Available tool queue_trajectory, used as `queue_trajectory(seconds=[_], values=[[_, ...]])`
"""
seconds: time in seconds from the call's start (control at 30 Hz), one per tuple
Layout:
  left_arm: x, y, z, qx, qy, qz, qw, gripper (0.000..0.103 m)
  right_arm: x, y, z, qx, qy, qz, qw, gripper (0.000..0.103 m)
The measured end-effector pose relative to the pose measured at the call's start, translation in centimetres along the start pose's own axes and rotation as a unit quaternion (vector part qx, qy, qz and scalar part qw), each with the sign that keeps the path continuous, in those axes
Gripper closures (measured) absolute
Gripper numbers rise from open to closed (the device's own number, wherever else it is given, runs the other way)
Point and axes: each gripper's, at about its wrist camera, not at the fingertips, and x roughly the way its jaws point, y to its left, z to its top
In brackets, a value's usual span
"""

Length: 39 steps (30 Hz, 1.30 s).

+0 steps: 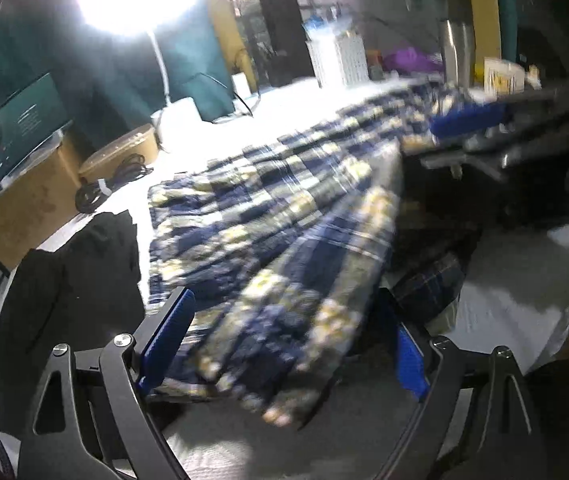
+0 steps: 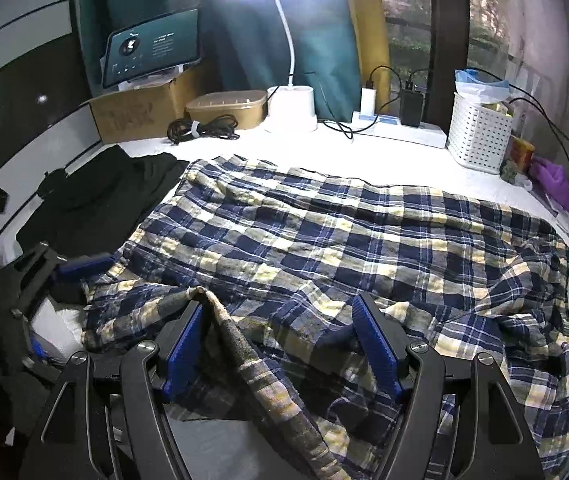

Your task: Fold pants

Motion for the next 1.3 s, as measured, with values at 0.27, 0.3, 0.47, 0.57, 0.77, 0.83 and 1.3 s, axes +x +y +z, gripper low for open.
queue_trajectory(seconds=[0.27,0.3,0.47,0.57,0.77,0.83,1.3], values=[[-0.7,3.3,0.2,-0.027,-0.009,-0.016,0.9995,0.093,-0.9,0.3,-1.1,-0.008,-0.005,-0.007,1.0,0.029],[-1.1,3.7,0.4,-0.038,-0.014,-0.024,0.9989,0.093,-1.2,0.5,-1.5,-0.01,-0.008,-0.013,1.0,0.029],[-3.4,4.9,2.0,-0.068,-0.046,-0.034,0.996,0.097,-2.8,2.9,-4.4,-0.049,-0.022,-0.053,0.997,0.025],[-4.8,5.6,2.8,-0.087,-0.06,-0.052,0.993,0.097,-3.5,3.9,-6.5,-0.076,-0.032,-0.095,0.992,0.025],[-7.9,6.4,4.3,-0.116,-0.083,-0.086,0.986,0.097,-2.9,3.0,-9.8,-0.129,-0.048,-0.205,0.969,0.025],[-8.8,6.3,4.6,-0.113,-0.09,-0.083,0.9861,0.097,-2.7,2.0,-10.6,-0.138,-0.052,-0.236,0.961,0.025],[-11.6,6.6,4.2,-0.116,-0.079,-0.054,0.9886,0.097,-6.6,-8.5,-13.3,-0.092,-0.024,-0.321,0.942,0.072]])
